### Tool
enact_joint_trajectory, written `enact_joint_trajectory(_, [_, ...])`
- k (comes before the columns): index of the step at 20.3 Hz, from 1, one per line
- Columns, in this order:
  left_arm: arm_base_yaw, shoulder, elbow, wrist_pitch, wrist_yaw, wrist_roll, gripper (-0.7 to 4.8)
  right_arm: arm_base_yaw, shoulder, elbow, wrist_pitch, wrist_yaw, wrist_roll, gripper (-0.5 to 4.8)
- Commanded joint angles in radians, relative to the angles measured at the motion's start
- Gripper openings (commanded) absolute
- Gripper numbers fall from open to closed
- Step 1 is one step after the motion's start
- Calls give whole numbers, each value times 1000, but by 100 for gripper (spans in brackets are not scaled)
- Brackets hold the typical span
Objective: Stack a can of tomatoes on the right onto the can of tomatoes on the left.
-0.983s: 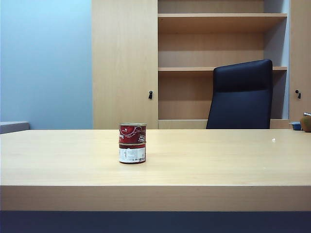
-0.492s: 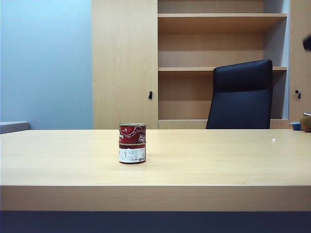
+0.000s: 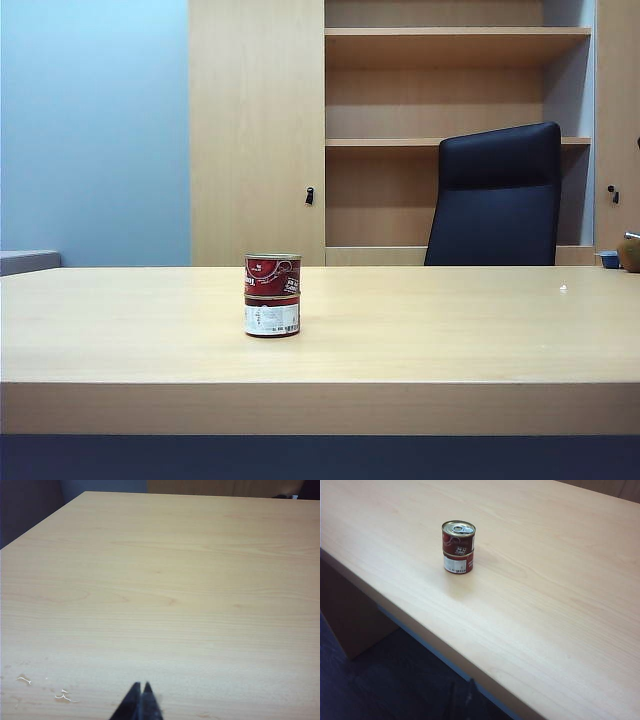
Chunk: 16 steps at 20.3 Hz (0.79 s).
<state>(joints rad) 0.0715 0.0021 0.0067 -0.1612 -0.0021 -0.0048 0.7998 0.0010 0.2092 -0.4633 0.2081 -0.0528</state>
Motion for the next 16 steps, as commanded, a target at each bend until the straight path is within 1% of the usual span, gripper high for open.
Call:
enact_joint_trajectory(1, [0, 1, 3, 4, 2, -5, -2, -72, -3, 5, 8, -10, 0, 45])
enact_joint_trajectory(5, [0, 1, 3, 4, 2, -5, -1, -224, -3, 5, 45, 18, -1, 44])
enact_joint_trajectory(6, [0, 1, 3, 4, 2, -5, -2, -319, -3, 5, 86, -5, 47, 44])
enact_joint_trajectory(7, [0, 1, 3, 4, 2, -5, -1, -361, -3, 5, 119, -24, 62, 45])
enact_joint_trajectory(8, [0, 1, 3, 4, 2, -5, -2, -463, -3, 5, 186, -55, 51, 45])
enact_joint_trajectory(12, [0, 1, 3, 4, 2, -5, -1, -656, -3, -9, 245, -55, 29, 44])
enact_joint_trajectory(13, [1, 1, 3, 4, 2, -5, -2, -738, -3, -50, 334, -98, 29, 44])
enact_joint_trajectory(14, [1, 1, 3, 4, 2, -5, -1, -793, -3, -105, 433, -152, 30, 44])
enact_joint_trajectory(15, [1, 1, 3, 4, 2, -5, -2, -822, -3, -142, 489, -196, 30, 45])
enact_joint_trajectory(16, [1, 1, 3, 4, 2, -5, -2, -853, -3, -197, 542, -288, 31, 44])
